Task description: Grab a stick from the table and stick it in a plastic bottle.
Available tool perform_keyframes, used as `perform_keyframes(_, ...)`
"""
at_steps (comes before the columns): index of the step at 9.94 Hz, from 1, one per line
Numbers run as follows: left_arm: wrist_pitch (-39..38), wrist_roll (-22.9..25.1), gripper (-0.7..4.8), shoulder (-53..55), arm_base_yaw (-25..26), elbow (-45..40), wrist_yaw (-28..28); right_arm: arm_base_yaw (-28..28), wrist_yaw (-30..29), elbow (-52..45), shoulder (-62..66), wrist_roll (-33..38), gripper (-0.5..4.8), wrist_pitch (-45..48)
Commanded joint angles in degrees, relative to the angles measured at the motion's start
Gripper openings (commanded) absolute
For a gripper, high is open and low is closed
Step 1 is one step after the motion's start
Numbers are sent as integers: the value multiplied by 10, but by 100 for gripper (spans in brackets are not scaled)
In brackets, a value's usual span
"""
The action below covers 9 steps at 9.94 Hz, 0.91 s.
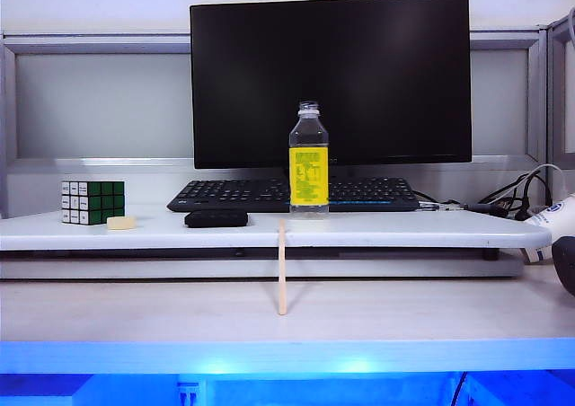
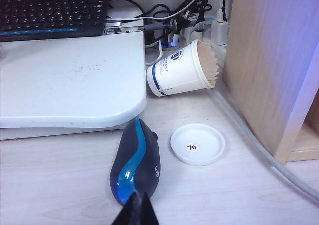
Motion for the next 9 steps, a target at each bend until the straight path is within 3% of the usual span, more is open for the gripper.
perform_keyframes(1, 3, 0, -5, 0, 0, 0, -8, 1, 3, -1, 0, -4, -5, 3)
perform_keyframes(5, -9, 0, -6, 0, 0, 0, 8, 2, 2, -1, 0, -4, -5, 3)
perform_keyframes(6, -11, -6, -6, 0, 0, 0, 95, 2, -4, -1, 0, -4, -5, 3)
perform_keyframes(7, -8, -41, -6, 0, 0, 1, 197, 3, -68, -1, 0, -3, -5, 4)
perform_keyframes(9, -8, -40, -6, 0, 0, 2, 275, 7, -133, 9, 0, 16, -5, 6)
